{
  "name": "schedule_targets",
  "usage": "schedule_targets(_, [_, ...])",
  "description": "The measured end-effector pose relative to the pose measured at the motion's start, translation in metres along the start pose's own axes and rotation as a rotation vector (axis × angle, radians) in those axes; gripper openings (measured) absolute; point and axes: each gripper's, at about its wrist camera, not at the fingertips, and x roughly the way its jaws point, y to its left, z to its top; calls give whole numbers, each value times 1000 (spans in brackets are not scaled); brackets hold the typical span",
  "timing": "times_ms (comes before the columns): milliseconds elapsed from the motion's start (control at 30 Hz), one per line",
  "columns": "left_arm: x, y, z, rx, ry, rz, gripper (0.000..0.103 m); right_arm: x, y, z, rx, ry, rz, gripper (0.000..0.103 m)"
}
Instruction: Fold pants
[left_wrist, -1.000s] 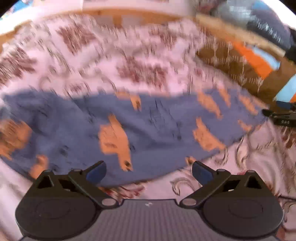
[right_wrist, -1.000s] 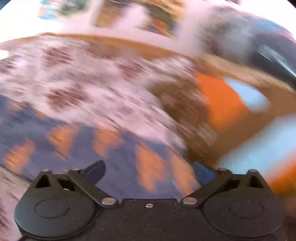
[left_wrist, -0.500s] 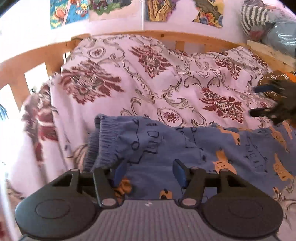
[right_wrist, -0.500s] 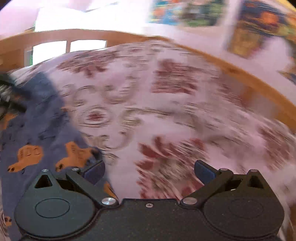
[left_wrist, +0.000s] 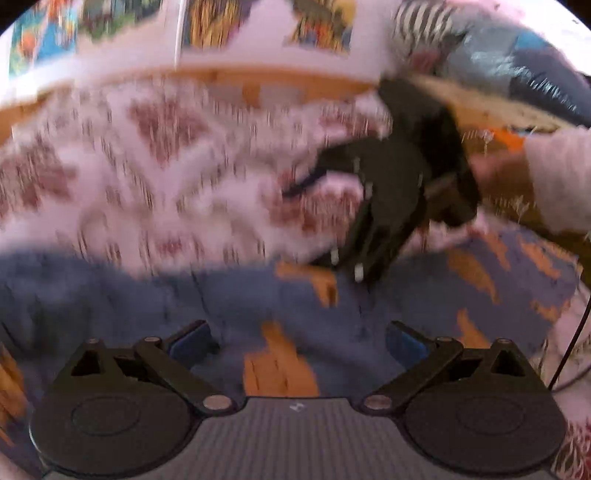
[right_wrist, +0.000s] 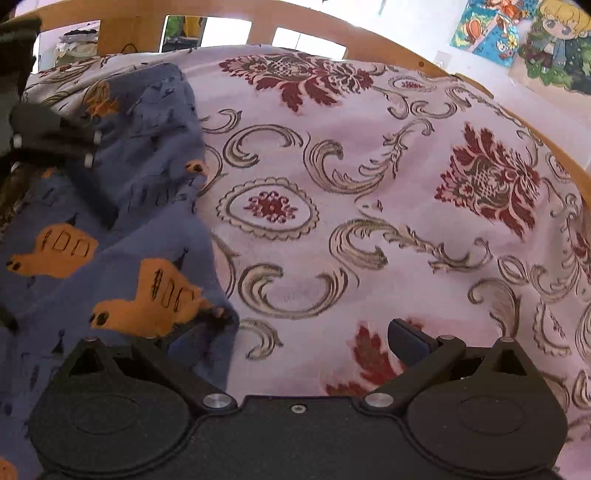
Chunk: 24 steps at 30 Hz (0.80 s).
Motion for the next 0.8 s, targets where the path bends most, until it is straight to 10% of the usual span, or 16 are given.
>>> schedule_targets(133, [7,10,-10,-50,44,-15,103,7,-13,0,72,-45,-75,102])
schedule_targets(400, [-17,26,-24,-59,49,8,103,15,-50,-24,246,20,35,102])
schedule_targets(567, [-23,32,-25,-54,59,16,103,-17,-81,-32,357,67,-157,102])
schedule_targets(700, [-24,30,-19,-42,74,31,103,-57,-42,-18,442,-94,-119,102])
schedule_targets(800, [-30,37,-16,-99,60,16,103,-50,17,-20,374,-21,-104,102])
